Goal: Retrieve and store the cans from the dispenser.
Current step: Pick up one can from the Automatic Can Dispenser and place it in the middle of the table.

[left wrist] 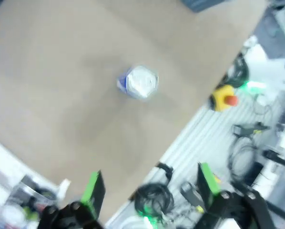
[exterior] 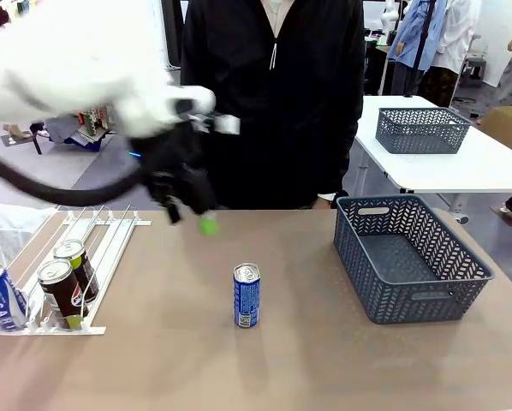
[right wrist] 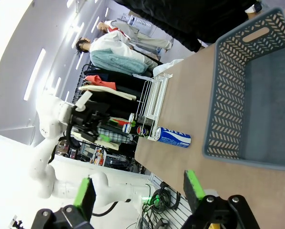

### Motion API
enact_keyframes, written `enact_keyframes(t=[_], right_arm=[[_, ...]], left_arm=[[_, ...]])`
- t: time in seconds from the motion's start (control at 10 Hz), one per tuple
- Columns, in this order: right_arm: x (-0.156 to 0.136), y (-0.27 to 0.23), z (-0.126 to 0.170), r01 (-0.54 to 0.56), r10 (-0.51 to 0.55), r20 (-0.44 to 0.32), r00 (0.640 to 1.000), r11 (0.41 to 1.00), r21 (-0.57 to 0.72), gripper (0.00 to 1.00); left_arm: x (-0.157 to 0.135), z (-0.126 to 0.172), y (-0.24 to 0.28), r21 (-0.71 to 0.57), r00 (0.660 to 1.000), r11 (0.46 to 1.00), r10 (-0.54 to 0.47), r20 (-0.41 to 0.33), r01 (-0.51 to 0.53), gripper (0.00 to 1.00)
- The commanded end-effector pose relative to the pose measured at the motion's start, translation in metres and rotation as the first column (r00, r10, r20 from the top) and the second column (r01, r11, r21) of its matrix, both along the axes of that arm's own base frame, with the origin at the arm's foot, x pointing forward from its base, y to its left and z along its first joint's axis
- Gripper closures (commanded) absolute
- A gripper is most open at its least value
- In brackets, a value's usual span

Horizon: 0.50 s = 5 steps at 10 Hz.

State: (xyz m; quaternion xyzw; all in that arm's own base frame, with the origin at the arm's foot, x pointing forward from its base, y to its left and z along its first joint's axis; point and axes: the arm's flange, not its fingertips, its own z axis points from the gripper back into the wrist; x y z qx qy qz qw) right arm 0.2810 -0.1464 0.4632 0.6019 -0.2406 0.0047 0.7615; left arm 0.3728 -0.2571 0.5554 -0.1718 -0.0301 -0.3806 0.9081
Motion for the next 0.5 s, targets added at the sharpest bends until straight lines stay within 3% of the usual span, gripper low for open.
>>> enact_keyframes(t=[0.0,0.2,0.3,0.4], right_arm=[[0.003,0.001,0.004,0.009,-0.010,0.023,1.000,1.000,0.022,0.00],[0.003,0.001,0.004,0.009,-0.010,0.023,1.000,1.000,0.022,0.00],[0.003,0.001,0.004,0.009,-0.010,0.023,1.000,1.000,0.022,0.00],[0.003,0.001,0.004,0.009,-0.010,0.023,1.000,1.000,0.022,0.00]], left_arm=[[-0.005,0.005,0.133,-0.187,0.985,0.969,0.150,-0.084,-0.164,0.00],[-0.009,0.001,0.255,-0.366,0.923,0.848,0.330,-0.199,-0.383,0.00],[-0.013,-0.011,0.307,-0.444,0.915,0.806,0.287,-0.284,-0.391,0.00],[-0.018,-0.026,0.349,-0.545,0.906,0.731,0.257,-0.337,-0.410,0.00]])
